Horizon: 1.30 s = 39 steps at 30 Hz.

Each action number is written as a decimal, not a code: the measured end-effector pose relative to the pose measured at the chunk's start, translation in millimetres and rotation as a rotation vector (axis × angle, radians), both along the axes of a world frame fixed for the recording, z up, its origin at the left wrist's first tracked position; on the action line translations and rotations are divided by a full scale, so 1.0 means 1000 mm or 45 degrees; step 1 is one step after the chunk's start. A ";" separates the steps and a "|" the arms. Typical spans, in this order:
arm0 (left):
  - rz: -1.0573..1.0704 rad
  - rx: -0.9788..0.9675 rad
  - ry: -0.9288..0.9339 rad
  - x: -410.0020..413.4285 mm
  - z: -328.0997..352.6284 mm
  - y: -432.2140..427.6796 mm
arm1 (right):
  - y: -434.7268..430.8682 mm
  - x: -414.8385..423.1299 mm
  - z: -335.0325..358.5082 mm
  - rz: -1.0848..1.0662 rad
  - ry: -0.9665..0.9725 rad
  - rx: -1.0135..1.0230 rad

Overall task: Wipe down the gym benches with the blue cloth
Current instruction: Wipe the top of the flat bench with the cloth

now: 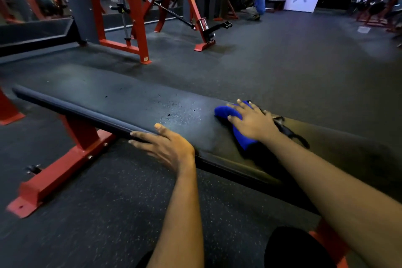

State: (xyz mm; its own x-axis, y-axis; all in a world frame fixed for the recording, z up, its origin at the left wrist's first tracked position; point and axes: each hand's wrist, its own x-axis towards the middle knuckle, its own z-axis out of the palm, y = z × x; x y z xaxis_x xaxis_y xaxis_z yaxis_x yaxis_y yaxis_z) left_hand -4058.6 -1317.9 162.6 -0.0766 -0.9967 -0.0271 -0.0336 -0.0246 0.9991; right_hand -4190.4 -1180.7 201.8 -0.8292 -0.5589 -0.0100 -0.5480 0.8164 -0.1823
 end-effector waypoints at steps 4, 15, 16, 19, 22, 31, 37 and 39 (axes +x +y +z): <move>-0.007 0.010 0.033 0.000 0.000 0.000 | -0.015 -0.013 -0.005 -0.035 -0.001 0.023; 0.001 -0.014 0.056 -0.002 -0.002 -0.004 | -0.031 -0.024 0.003 -0.229 0.007 0.054; -0.007 -0.012 0.056 -0.001 -0.002 -0.003 | -0.031 -0.021 0.001 -0.178 0.019 0.066; -0.008 -0.019 0.058 -0.003 -0.004 -0.004 | -0.005 -0.004 -0.005 0.151 0.072 0.025; -0.014 -0.019 0.039 -0.002 -0.004 -0.004 | 0.007 -0.010 -0.002 0.253 -0.001 -0.082; -0.018 -0.028 0.043 -0.002 -0.005 -0.006 | -0.032 -0.015 -0.005 0.194 0.114 -0.015; -0.008 -0.038 0.042 -0.005 -0.009 -0.008 | -0.044 -0.037 -0.003 0.135 0.010 -0.068; -0.008 -0.036 0.041 -0.004 -0.009 -0.006 | -0.067 -0.036 0.003 0.000 0.031 -0.033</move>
